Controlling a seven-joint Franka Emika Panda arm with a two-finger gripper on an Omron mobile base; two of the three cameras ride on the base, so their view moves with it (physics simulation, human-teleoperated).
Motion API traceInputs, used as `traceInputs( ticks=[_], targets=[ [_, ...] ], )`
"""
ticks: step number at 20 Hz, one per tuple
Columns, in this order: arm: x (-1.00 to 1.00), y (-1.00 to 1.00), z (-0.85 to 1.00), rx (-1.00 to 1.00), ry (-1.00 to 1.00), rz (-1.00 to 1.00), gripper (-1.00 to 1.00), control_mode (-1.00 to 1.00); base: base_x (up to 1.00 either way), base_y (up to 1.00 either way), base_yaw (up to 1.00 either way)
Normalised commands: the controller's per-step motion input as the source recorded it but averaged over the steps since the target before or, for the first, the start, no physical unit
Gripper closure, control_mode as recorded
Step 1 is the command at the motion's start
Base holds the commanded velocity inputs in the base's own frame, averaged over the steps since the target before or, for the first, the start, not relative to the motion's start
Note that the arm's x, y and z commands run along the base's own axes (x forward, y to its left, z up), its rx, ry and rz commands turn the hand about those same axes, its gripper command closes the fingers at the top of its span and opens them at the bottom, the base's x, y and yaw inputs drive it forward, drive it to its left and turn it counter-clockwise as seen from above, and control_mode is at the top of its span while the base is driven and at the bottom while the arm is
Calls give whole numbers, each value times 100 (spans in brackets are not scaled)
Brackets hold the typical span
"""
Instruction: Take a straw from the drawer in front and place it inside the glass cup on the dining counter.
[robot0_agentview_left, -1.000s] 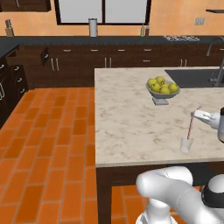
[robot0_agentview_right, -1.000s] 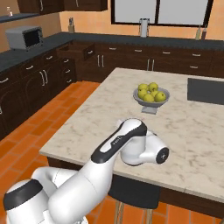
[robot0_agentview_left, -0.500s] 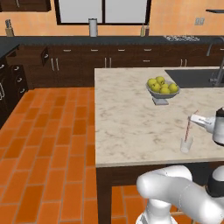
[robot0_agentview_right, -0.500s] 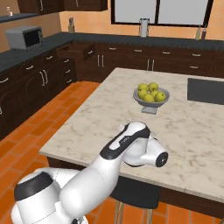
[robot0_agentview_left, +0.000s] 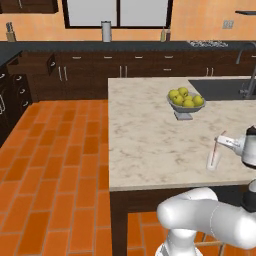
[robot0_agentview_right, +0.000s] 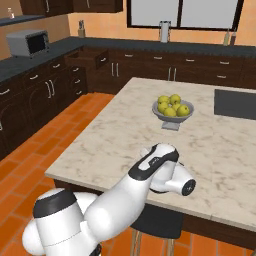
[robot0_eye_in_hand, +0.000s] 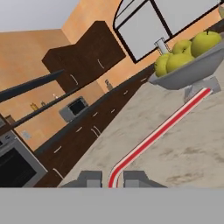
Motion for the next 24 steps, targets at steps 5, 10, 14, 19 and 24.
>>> traceInputs(
  ticks=[5,10,14,19,24],
  targets=[
    [-53,0,-27,1,0,0,100,-100,0,0,0],
    [-44,3,-15,2,-2,0,100,-100,0,0,0],
    [0,7,-16,0,0,0,100,-100,0,0,0],
    [0,15,-17,0,0,0,100,-100,0,0,0],
    [0,0,-14,0,0,0,-100,-100,0,0,0]
  ],
)
